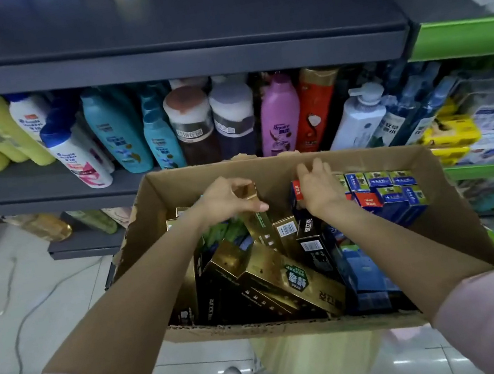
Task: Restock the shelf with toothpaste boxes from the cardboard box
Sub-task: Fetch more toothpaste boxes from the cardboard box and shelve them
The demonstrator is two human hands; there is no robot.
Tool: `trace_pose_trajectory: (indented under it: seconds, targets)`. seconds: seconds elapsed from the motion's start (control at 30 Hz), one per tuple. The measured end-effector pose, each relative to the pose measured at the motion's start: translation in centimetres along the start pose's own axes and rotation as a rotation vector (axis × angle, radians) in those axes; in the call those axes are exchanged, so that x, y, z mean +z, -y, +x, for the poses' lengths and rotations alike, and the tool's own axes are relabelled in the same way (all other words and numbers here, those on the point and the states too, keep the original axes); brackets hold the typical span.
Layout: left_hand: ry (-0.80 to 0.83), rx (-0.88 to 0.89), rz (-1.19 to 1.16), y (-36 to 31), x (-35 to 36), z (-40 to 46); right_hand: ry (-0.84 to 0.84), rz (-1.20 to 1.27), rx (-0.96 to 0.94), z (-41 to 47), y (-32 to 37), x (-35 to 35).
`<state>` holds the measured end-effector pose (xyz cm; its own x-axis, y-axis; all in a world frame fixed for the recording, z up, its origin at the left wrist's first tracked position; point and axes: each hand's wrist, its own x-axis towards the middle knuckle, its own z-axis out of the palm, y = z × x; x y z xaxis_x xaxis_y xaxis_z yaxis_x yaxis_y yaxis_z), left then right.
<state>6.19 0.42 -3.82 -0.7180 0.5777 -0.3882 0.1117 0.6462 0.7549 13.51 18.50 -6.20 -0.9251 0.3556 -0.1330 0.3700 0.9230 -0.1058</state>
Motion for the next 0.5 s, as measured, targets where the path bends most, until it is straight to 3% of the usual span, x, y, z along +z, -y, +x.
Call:
trace_pose_trajectory:
  seconds: [0.13, 0.33, 0.43, 0.5]
  targets:
    - [-0.179, 0.07, -0.183, -1.0, -0.9, -0.3, 0.031, 0.082, -0.101, 0.2, -0.5, -0.4]
    - [-0.563, 0.08, -0.172, -4.0, -2.4, -0.6, -0.09, 0.941, -0.05, 0.1, -0.5, -5.7]
    - [-0.605, 0.161, -0.335, -7.1, -4.1, -1.8, -0.106, 1.254, -0.132, -0.4, 0.7, -9.3]
    - [-0.571, 0.22, -0.317, -8.7, -5.2, -2.6, -0.097, 1.375, -0.175, -0.5, 1.9, -11.3]
